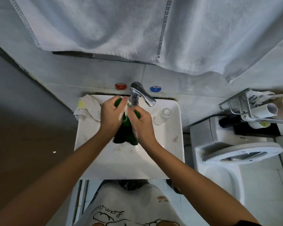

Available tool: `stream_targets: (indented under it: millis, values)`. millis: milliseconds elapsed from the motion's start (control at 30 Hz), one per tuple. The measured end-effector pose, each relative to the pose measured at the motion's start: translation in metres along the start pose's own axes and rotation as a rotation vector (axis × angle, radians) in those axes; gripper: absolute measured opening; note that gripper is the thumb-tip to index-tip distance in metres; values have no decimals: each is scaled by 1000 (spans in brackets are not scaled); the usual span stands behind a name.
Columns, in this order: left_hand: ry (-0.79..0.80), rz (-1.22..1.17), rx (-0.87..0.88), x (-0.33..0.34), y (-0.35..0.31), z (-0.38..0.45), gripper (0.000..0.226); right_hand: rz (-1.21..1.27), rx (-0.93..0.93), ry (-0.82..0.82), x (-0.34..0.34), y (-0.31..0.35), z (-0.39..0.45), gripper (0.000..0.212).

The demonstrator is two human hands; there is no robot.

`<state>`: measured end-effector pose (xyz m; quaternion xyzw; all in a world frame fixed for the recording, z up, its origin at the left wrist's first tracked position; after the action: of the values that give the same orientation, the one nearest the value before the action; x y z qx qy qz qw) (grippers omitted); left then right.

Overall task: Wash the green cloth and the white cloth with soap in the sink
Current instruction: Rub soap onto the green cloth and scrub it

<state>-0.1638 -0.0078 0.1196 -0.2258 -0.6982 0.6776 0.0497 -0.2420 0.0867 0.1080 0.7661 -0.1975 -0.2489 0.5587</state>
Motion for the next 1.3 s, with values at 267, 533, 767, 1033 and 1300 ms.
stream_targets:
  millis: [267, 533, 767, 1033, 1300]
  values:
    - [389, 294, 140, -15, -13, 9, 16, -568, -94, 231, -35, 11, 17, 22]
    - [781, 441, -19, -8, -5, -2, 17, -1032, -82, 534, -32, 11, 20, 30]
    - [883, 643, -182, 2, 24, -6, 47, -959, 27, 552, -26, -3, 19, 47]
    - [935, 792, -119, 8, 40, -9, 17, -667, 96, 647, -18, -13, 13, 56]
    - [886, 404, -183, 10, 42, -14, 21, -381, 119, 599, -18, -19, 18, 13]
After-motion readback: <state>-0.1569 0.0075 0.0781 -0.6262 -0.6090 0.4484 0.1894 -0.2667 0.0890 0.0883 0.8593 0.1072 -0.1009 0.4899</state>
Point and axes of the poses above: each hand's wrist, its own z-axis towards the middle knuckle, its own x-axis out of the palm, y = z × x, the point moved 9 cm from there along z, towards the middle knuckle
